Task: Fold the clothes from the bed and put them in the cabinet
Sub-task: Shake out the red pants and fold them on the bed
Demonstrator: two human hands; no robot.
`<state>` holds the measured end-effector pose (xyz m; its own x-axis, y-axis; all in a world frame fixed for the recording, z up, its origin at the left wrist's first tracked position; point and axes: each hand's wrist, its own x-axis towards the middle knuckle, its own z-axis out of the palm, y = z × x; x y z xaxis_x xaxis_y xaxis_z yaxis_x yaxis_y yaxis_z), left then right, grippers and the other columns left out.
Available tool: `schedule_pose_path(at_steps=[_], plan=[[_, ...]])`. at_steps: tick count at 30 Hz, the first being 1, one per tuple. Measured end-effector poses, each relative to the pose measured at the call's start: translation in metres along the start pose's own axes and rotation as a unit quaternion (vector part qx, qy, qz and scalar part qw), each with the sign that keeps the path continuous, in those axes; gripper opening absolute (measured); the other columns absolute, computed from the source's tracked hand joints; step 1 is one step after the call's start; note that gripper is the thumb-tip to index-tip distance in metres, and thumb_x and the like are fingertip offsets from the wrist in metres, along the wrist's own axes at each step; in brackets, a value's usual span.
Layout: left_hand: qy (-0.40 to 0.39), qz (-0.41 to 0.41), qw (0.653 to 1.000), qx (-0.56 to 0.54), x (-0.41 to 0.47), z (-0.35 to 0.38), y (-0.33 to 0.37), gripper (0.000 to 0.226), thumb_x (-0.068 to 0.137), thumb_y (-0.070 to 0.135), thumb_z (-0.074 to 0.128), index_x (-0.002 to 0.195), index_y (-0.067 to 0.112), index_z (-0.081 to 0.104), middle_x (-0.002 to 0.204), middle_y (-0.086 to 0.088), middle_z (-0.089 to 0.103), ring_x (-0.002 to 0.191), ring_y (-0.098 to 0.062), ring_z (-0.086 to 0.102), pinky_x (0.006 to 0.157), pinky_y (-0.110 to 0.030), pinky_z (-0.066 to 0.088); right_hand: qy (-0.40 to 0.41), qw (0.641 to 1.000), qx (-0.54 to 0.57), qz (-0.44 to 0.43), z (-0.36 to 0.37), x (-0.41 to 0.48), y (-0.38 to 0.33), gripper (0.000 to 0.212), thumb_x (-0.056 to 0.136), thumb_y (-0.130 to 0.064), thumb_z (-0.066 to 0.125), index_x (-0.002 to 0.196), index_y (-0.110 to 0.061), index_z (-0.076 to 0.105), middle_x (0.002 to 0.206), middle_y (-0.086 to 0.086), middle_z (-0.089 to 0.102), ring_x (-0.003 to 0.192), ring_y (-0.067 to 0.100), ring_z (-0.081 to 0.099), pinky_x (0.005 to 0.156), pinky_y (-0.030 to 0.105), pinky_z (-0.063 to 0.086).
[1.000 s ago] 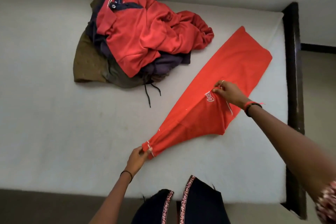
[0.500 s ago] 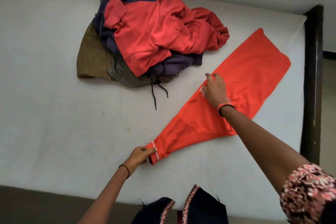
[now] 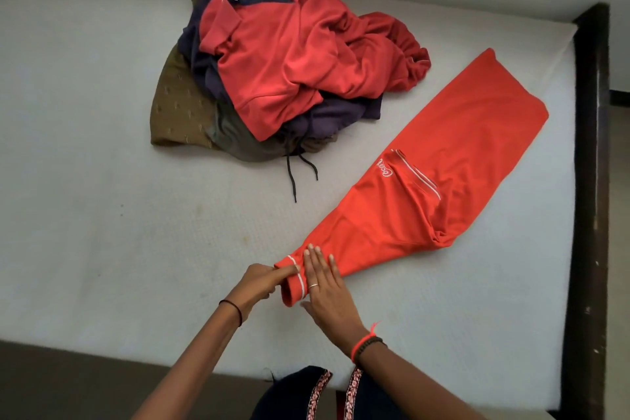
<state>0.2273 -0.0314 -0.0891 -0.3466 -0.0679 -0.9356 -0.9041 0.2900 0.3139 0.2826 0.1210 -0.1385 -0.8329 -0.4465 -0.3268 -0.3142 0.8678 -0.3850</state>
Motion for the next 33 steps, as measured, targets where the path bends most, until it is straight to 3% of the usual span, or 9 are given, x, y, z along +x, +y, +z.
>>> schedule_pose_path(at_steps=[4,8,12,15,17,23,27,29,33], plan=[[0.024,0.016,0.999,0.026,-0.013,0.005,0.009,0.033,0.083,0.035,0.068,0.066,0.009,0.056,0.066,-0.002,0.053,0.062,-0.012,0.046,0.057,-0.022,0.036,0.092,0.992,0.084,0.034,0.000,0.003,-0.009,0.080,0.062,-0.010,0.079,0.132,0.002,0.043,0.137,0.017,0.051,0.130,0.026,0.046,0.115,0.038,0.014],[-0.013,0.055,0.989,0.134,-0.030,-0.002,0.015,0.046,0.077,0.050,0.069,0.060,0.011,0.053,0.055,0.001,0.049,0.053,-0.010,0.044,0.054,-0.019,0.033,0.094,0.976,0.191,0.046,-0.006,-0.015,-0.014,0.078,0.066,-0.013,0.074,0.136,-0.005,0.040,0.136,0.011,0.054,0.128,0.021,0.049,0.117,0.028,0.012],[-0.028,0.088,0.966,0.239,-0.038,-0.020,0.034,0.063,0.083,0.068,0.040,0.067,0.017,0.072,0.060,0.004,0.065,0.055,-0.009,0.056,0.062,-0.021,0.041,0.100,0.944,0.297,0.098,-0.005,-0.045,-0.031,0.064,0.078,-0.029,0.056,0.138,-0.008,0.043,0.137,0.009,0.053,0.132,0.008,0.036,0.114,0.019,0.015],[0.032,0.262,0.950,0.164,-0.028,-0.026,0.046,0.045,0.087,0.058,0.036,0.086,0.031,0.072,0.077,0.010,0.072,0.075,-0.006,0.065,0.081,-0.028,0.050,0.096,0.916,0.365,0.137,-0.007,-0.060,-0.045,0.066,0.077,-0.034,0.052,0.138,-0.009,0.045,0.140,-0.004,0.041,0.134,-0.002,0.022,0.106,0.014,0.023],[-0.070,0.322,0.938,0.108,-0.022,-0.017,0.056,0.043,0.092,0.057,0.037,0.109,0.030,0.066,0.098,0.015,0.072,0.103,-0.001,0.062,0.101,-0.031,0.042,0.053,0.887,0.432,0.155,-0.012,-0.068,-0.052,0.062,0.079,-0.035,0.050,0.140,-0.024,0.044,0.143,-0.006,0.037,0.135,0.003,0.030,0.109,0.017,0.028],[-0.289,0.184,0.915,0.215,-0.004,0.036,0.079,0.077,0.087,0.072,0.004,0.121,0.035,0.062,0.110,0.011,0.070,0.126,0.003,0.045,0.109,-0.034,0.005,0.000,0.807,0.566,0.168,-0.029,-0.072,-0.048,0.036,0.086,-0.022,0.066,0.120,-0.031,0.060,0.117,-0.024,0.064,0.112,-0.006,0.057,0.095,0.015,0.042],[-0.249,0.091,0.918,0.295,0.014,0.033,0.067,0.087,0.080,0.081,0.008,0.112,0.027,0.069,0.107,0.000,0.071,0.117,-0.010,0.055,0.110,-0.035,0.019,-0.035,0.750,0.634,0.184,-0.062,-0.060,-0.009,0.029,0.086,-0.011,0.068,0.107,-0.031,0.062,0.099,-0.037,0.064,0.100,-0.014,0.056,0.092,0.008,0.040],[-0.201,0.075,0.931,0.296,0.022,0.025,0.054,0.092,0.081,0.080,0.012,0.110,0.012,0.067,0.113,-0.009,0.067,0.114,-0.018,0.057,0.112,-0.037,0.024,-0.005,0.723,0.659,0.208,-0.077,-0.049,0.021,0.026,0.082,-0.018,0.071,0.104,-0.030,0.067,0.099,-0.026,0.068,0.101,-0.004,0.060,0.094,0.016,0.044],[-0.175,0.090,0.945,0.262,0.030,0.021,0.035,0.098,0.069,0.092,0.019,0.119,0.022,0.065,0.124,0.004,0.063,0.116,-0.010,0.055,0.110,-0.037,0.029,0.013,0.657,0.695,0.290,-0.080,-0.018,0.086,0.021,0.089,-0.022,0.063,0.109,-0.019,0.066,0.110,-0.004,0.071,0.106,0.014,0.064,0.096,0.035,0.049]])
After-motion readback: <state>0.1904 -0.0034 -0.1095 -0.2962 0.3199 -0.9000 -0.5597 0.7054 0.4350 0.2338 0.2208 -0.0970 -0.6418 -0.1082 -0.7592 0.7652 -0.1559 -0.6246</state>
